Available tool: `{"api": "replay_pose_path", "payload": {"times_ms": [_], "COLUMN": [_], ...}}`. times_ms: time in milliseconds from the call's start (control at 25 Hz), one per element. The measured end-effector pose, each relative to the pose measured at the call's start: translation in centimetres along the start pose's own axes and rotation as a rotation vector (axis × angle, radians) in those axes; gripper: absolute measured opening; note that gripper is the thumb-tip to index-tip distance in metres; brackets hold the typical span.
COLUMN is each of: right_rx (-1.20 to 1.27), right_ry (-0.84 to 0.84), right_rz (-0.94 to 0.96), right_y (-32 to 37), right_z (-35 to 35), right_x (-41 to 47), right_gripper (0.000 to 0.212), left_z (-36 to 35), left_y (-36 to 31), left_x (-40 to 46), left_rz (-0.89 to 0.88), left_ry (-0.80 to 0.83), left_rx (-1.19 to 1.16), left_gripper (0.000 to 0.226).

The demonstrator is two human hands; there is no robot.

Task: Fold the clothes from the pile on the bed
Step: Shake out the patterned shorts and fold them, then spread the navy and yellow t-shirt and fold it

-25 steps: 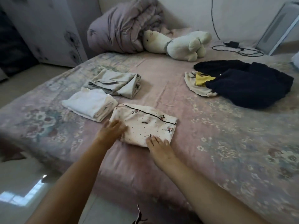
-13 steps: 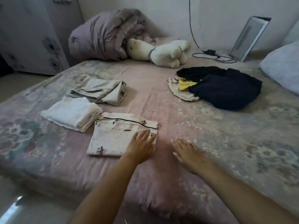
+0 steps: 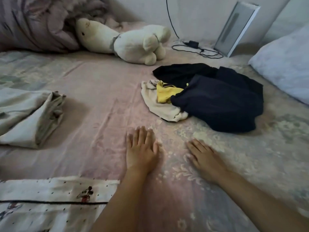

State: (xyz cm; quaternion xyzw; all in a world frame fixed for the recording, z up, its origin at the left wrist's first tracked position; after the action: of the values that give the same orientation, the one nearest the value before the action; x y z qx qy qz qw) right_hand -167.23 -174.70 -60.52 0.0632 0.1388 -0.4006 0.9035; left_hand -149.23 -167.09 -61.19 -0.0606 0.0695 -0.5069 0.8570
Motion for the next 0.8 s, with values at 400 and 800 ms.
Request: {"api": "replay_pose_path", "payload": {"times_ms": [400, 800], "right_rx": [-0.090, -0.057], "right_ry": [-0.215, 0.231], "right_rz": [0.126, -0.455], "right_y": [0.8, -13.7], "right_z": [7.9, 7.2], "right_x": [10.5, 10.1], "right_gripper": [0.055, 0.070], "left_z": [0.3, 0.5], "left_y": [-0.1, -0.1], "left_x": [0.4, 0.9], "left_rz": [-0.011, -0.012], "left_ry": [-0.046, -0.097], "left_rx": [-0.065, -0.100], "left_gripper": [0.065, 0.065]}}
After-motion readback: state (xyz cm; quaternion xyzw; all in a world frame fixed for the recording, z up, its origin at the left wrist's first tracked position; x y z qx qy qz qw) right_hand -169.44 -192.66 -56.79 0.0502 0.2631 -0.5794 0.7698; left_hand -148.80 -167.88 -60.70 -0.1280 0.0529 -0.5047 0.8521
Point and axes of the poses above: each hand's wrist, its own x-axis towards the middle knuckle, its own z-axis out of the back of the hand, y = z × x, the point moved 9 cm from there along x, towards the middle knuckle, and after that the axes turned 7 degrees about y, right-handed, at the moved point
